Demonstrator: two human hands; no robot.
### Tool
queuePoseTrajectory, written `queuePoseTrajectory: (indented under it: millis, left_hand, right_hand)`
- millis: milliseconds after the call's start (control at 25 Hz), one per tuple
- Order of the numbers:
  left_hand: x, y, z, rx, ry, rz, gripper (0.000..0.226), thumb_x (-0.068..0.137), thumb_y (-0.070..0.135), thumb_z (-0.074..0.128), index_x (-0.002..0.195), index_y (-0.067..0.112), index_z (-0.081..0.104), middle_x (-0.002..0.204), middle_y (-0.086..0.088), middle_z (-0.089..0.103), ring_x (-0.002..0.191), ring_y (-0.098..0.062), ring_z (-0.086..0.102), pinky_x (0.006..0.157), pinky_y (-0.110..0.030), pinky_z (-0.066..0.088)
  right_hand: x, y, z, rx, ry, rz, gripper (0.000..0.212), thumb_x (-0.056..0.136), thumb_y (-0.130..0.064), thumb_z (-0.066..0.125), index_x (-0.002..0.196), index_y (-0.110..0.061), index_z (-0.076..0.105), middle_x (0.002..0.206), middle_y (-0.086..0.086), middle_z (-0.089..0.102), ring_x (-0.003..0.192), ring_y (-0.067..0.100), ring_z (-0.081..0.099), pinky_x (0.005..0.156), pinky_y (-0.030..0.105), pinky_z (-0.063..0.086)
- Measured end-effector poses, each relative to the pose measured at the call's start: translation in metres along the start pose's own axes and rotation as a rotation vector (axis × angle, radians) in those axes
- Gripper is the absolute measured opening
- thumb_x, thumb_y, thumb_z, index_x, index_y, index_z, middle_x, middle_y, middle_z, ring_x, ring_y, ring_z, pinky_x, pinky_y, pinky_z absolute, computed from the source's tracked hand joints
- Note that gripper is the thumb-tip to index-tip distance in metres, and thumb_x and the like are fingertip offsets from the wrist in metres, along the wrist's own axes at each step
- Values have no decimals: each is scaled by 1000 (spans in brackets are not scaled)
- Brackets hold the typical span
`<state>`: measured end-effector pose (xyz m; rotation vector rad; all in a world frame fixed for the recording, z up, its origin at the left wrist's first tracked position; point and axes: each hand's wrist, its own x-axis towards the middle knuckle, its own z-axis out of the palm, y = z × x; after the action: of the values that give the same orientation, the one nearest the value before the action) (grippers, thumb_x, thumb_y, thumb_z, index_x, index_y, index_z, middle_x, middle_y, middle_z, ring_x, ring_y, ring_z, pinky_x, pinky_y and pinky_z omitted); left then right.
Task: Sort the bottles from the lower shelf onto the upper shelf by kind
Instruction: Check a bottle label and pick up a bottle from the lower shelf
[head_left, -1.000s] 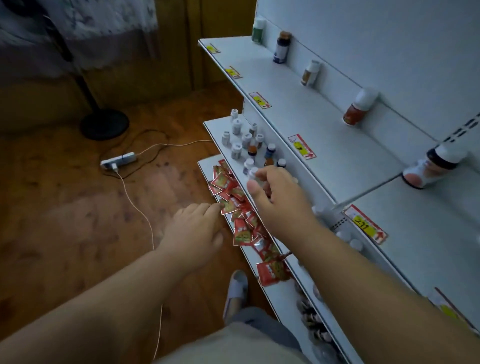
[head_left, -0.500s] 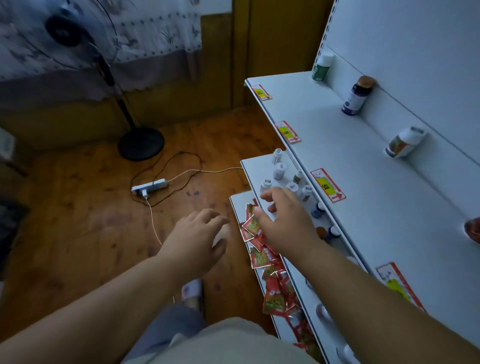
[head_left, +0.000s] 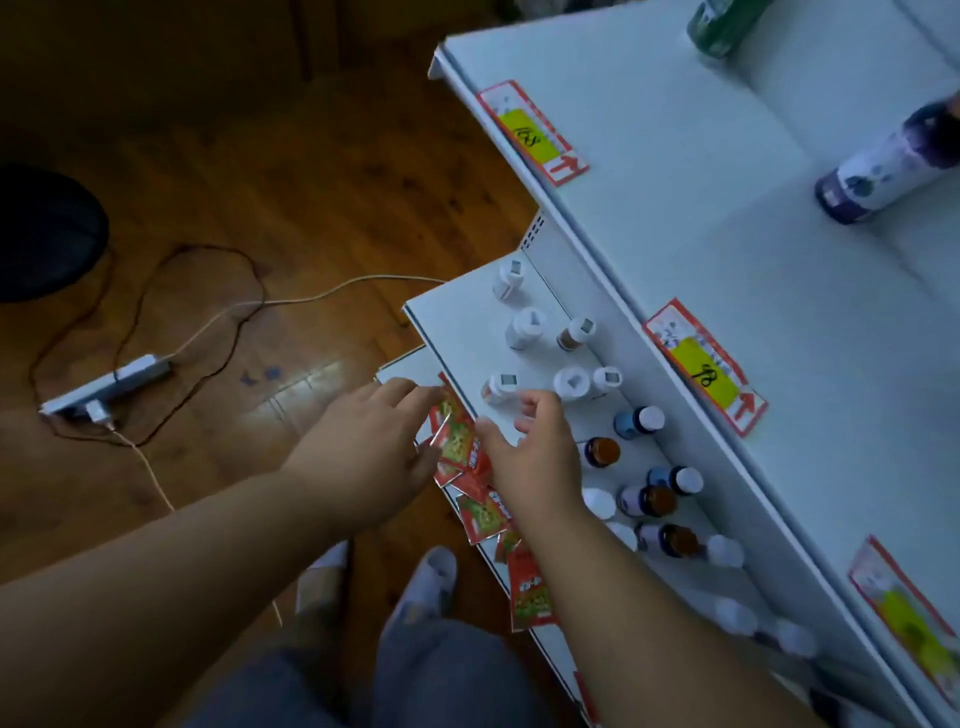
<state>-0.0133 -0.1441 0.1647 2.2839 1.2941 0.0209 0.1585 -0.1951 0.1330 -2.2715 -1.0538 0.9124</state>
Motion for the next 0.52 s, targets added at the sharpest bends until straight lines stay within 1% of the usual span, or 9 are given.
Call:
queuePoseTrajectory:
  millis: [80,160,240,280,360,440,520]
  left_hand:
    - [39,-18,27,-38,-16,36,54,93,44,52,142,26,41,137,-1,52,121,-25,50,96,-37,44]
    - [70,-36,62,-53,-34,36,54,94,47,51,143,28,40,140,1,49,124,-23,49,96,-35,44]
    - [90,-52,92,-66,-71,-7,55,94,48,50,144,28,39,142,1,47,126,-22,48,97,-35,45]
    - [97,-60,108,-93,-99,-27,55,94,49,51,143,27,39,142,1,48,126,-21,48,98,-36,45]
    - [107,-74,133,-143,-141,-48,56,93,50,52,143,27,40,142,1,48,127,-21,47,100,-39,46]
    - [116,-80,150,-197,-165,-67,56,93,50,52,143,26,40,142,1,48,128,-20,47,101,-39,45]
    - [121,-82,157,-287,-172,-122,52,94,48,52,141,27,43,138,1,50,124,-19,49,101,-39,45]
  right_hand:
    - [42,19,35,30,89,72,52,87,-37,71,130,-22,46,132,2,54,118,19,57,94,38,52]
    - [78,41,67,40,195,102,55,89,-30,71,135,-19,44,136,4,51,121,20,55,96,30,49]
    - [106,63,86,-27,251,65,63,89,-28,71,143,-20,39,144,6,43,128,18,47,96,21,39]
    - [119,76,96,-75,240,42,68,89,-28,72,146,-21,36,147,6,40,131,19,44,97,20,35]
    - [143,96,110,-85,160,29,75,87,-28,74,149,-23,32,147,6,38,132,21,43,98,21,35]
    - [161,110,119,-58,103,67,73,86,-27,75,147,-25,34,142,6,44,126,22,49,92,20,36]
    - [174,115,125,-62,132,57,66,87,-26,73,143,-26,38,132,7,52,115,25,56,85,22,38]
